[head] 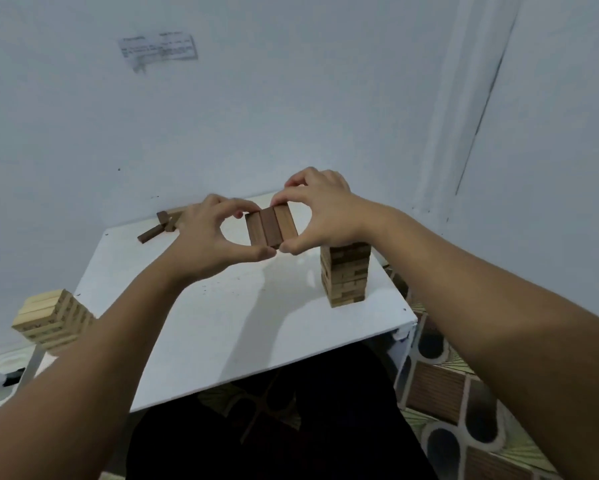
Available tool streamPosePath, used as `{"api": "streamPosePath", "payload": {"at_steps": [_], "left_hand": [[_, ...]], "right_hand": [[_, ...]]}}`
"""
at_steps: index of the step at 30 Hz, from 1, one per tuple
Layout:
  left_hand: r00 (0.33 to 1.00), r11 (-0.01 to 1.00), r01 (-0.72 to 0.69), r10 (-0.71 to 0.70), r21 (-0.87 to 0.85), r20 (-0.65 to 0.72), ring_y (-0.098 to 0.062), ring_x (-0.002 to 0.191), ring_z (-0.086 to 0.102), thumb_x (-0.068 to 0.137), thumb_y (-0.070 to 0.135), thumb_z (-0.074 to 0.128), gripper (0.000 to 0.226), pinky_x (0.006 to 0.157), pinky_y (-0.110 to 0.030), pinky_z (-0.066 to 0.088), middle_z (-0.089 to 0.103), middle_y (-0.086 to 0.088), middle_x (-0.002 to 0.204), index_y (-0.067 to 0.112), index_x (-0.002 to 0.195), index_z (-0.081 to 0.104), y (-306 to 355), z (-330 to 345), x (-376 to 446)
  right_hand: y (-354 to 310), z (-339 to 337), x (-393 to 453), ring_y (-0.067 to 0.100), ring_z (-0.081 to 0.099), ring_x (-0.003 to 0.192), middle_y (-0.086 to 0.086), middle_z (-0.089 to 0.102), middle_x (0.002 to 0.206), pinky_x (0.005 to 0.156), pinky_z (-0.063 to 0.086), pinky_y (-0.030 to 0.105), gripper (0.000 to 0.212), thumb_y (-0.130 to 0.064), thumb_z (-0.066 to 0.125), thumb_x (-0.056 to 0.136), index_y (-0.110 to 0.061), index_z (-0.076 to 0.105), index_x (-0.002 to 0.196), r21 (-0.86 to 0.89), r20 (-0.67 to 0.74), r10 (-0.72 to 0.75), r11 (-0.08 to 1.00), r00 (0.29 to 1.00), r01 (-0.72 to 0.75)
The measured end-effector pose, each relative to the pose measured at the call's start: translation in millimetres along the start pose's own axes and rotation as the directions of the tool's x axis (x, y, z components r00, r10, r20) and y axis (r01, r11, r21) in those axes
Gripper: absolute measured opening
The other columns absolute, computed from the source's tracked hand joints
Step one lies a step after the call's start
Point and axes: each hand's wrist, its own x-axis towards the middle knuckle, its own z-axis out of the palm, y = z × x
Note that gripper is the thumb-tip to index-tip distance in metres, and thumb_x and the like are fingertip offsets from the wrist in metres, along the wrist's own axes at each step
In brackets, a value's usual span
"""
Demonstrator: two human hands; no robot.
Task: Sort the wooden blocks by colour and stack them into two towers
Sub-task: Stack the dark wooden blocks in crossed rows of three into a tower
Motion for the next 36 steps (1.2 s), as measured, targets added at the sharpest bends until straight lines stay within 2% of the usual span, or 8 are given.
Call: {"api": "streamPosePath", "payload": {"at_steps": [7, 12, 15, 20, 29, 33, 36], "left_hand": [[0.995, 0.998, -0.018, 0.025, -0.065, 0.099, -0.017, 0.126, 0.042, 0.051, 0.077, 0.082, 0.070, 0.112, -0.051, 0.038, 0.051, 0.021, 0.116, 0.056, 0.114, 0.063, 40, 49, 30], [0.990, 0.999, 0.002, 0.003, -0.037, 0.144, -0.013, 0.125, 0.037, 0.053, 0.076, 0.081, 0.068, 0.114, -0.051, 0.033, 0.050, 0.022, 0.116, 0.055, 0.114, 0.063, 58, 69, 40], [0.987, 1.000, 0.011, -0.008, -0.013, 0.162, -0.014, 0.124, 0.037, 0.056, 0.073, 0.081, 0.065, 0.114, -0.049, 0.033, 0.051, 0.020, 0.117, 0.053, 0.115, 0.063, 63, 73, 42], [0.985, 0.999, 0.033, -0.033, 0.003, 0.171, -0.014, 0.123, 0.036, 0.057, 0.072, 0.080, 0.063, 0.112, -0.048, 0.033, 0.050, 0.020, 0.117, 0.053, 0.114, 0.063, 64, 76, 45], [0.973, 0.997, 0.080, -0.081, 0.014, 0.214, -0.016, 0.126, 0.037, 0.056, 0.074, 0.080, 0.066, 0.112, -0.052, 0.035, 0.053, 0.021, 0.120, 0.052, 0.116, 0.063, 60, 77, 46], [0.956, 0.987, 0.143, -0.116, -0.080, 0.270, -0.017, 0.132, 0.038, 0.048, 0.075, 0.088, 0.090, 0.112, -0.050, 0.039, 0.054, 0.021, 0.128, 0.057, 0.130, 0.055, 55, 75, 44], [0.942, 0.968, 0.192, -0.136, -0.161, 0.307, -0.017, 0.131, 0.044, 0.054, 0.060, 0.096, 0.095, 0.100, -0.040, 0.044, 0.055, 0.015, 0.133, 0.049, 0.139, 0.054, 48, 73, 41]], "right_hand": [[54, -26, -32, 0.021, 0.022, 0.140, -0.010, 0.034, 0.148, 0.113, 0.023, 0.040, 0.067, -0.056, 0.080, 0.075, -0.055, 0.051, 0.135, 0.060, 0.064, 0.156, 0.985, 0.986, -0.160], [80, -31, -42, 0.021, 0.023, 0.140, -0.010, 0.033, 0.148, 0.115, 0.029, 0.051, 0.073, -0.062, 0.079, 0.066, -0.059, 0.050, 0.133, 0.153, 0.135, 0.220, 0.959, 0.966, -0.240], [89, -30, -42, 0.018, 0.022, 0.139, -0.012, 0.033, 0.146, 0.113, 0.030, 0.050, 0.075, -0.064, 0.078, 0.062, -0.060, 0.050, 0.131, 0.182, 0.162, 0.227, 0.950, 0.960, -0.256], [98, -28, -39, 0.017, 0.022, 0.138, -0.011, 0.032, 0.146, 0.112, 0.030, 0.048, 0.068, -0.056, 0.084, 0.071, -0.059, 0.051, 0.131, 0.211, 0.178, 0.214, 0.945, 0.961, -0.249], [99, -22, -35, 0.017, 0.028, 0.137, -0.008, 0.033, 0.145, 0.108, 0.033, 0.042, 0.067, -0.054, 0.085, 0.072, -0.058, 0.053, 0.130, 0.273, 0.221, 0.213, 0.923, 0.952, -0.270], [106, -17, -34, 0.020, 0.026, 0.144, -0.009, 0.030, 0.151, 0.117, 0.032, 0.050, 0.083, -0.065, 0.083, 0.059, -0.065, 0.046, 0.132, 0.307, 0.256, 0.219, 0.905, 0.942, -0.294], [115, -14, -36, 0.021, 0.024, 0.148, -0.010, 0.028, 0.156, 0.117, 0.031, 0.049, 0.097, -0.068, 0.084, 0.054, -0.062, 0.040, 0.140, 0.326, 0.264, 0.216, 0.897, 0.940, -0.298]]}}
